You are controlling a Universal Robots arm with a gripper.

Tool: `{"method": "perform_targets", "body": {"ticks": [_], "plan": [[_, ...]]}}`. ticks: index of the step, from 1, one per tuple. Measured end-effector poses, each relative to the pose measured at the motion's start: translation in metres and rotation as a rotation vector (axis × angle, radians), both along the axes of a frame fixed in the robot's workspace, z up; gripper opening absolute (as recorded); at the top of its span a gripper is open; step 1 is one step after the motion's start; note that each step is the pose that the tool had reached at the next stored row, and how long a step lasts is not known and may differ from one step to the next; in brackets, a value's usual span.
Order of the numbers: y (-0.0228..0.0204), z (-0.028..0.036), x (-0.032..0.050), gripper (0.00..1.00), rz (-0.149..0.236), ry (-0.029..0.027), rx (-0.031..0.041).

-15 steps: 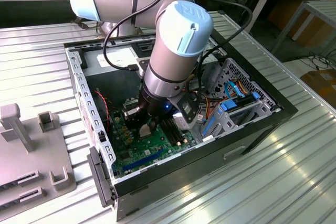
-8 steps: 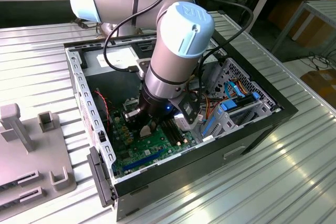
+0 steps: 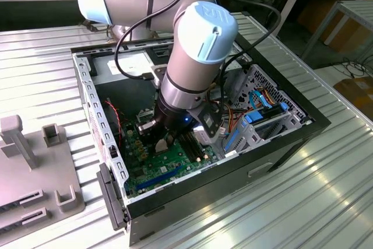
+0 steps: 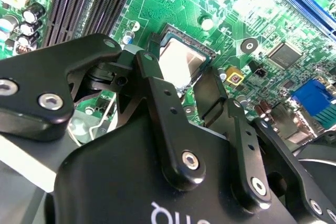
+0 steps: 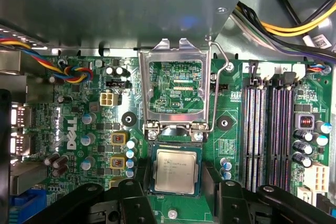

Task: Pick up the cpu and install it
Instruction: 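Place the cpu into insertion slot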

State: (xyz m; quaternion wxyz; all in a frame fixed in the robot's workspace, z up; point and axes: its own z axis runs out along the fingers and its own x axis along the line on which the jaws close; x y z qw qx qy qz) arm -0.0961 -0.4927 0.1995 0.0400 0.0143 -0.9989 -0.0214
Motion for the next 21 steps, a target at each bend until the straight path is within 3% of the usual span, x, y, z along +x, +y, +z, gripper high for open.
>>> {"method": "perform_targets", "body": {"ticks": [5, 7, 21], "plan": [[0.0013, 0.0000, 0.0000, 0.53, 0.000, 0.0000, 0.0000], [0.0111, 0.0000, 0.0000, 0.53, 0.000, 0.0000, 0.0001], [0.0104, -0.0004, -0.0005, 0.53, 0.023, 0.0001, 0.0000]]}}
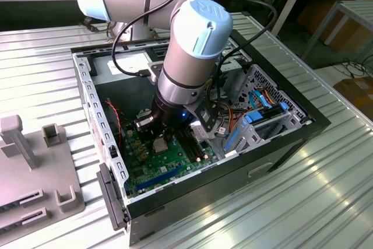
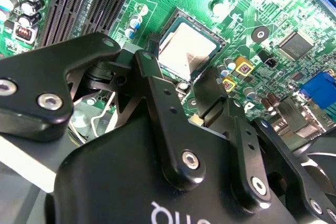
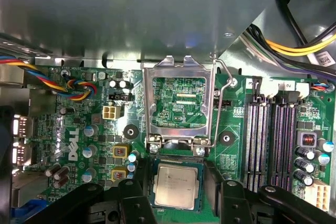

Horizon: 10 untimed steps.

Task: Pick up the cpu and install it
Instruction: 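Place the cpu into insertion slot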

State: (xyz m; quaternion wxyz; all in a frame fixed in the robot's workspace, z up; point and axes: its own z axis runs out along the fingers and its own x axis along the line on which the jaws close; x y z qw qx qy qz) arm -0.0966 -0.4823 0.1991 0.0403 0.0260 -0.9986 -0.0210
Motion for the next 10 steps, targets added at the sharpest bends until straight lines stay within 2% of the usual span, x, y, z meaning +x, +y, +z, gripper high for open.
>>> {"method": "perform_targets", "body": {"ticks": [8, 10], "plan": [[0.0000, -0.0001, 0.0004, 0.53, 0.000, -0.0008, 0.0000], [0.0001, -0.0001, 0.0002, 0.48, -0.001, 0.0000, 0.0001]]}}
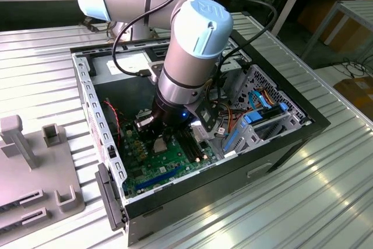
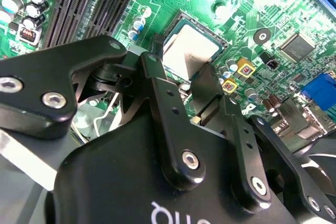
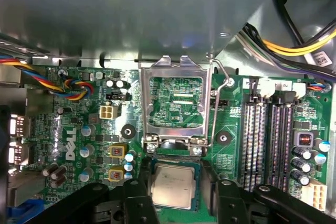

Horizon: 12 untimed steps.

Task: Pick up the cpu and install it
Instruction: 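Place the cpu into insertion slot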

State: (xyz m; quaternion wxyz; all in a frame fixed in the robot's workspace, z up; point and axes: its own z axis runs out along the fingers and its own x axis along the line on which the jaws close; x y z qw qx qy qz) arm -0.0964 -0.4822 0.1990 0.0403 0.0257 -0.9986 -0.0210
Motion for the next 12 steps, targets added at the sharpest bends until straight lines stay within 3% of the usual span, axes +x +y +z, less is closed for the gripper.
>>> {"method": "perform_targets", "body": {"ticks": [12], "plan": [[-0.0001, 0.0015, 0.0000, 0.47, 0.000, -0.0014, 0.0001]]}}
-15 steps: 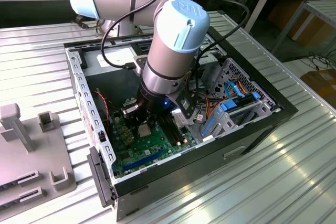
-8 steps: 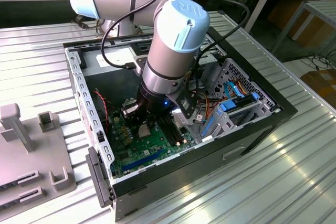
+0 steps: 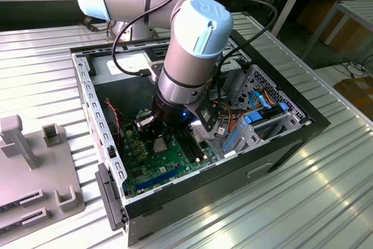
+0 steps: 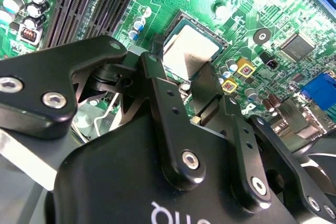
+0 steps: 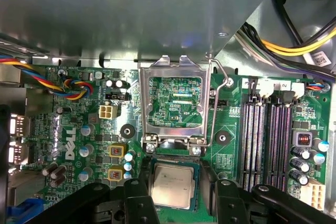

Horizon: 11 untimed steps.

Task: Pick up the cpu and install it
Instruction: 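Place the cpu into insertion slot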

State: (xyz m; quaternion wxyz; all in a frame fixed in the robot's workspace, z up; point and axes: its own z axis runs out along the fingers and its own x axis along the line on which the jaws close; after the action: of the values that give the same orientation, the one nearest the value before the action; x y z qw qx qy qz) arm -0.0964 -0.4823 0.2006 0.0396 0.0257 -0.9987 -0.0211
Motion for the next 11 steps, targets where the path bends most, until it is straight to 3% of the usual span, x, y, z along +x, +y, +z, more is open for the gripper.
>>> {"method": "perform_targets", "body": {"ticks": [11], "plan": [[0.0002, 0.0003, 0.0000, 0.47, 0.044, -0.0014, 0.0000]]}}
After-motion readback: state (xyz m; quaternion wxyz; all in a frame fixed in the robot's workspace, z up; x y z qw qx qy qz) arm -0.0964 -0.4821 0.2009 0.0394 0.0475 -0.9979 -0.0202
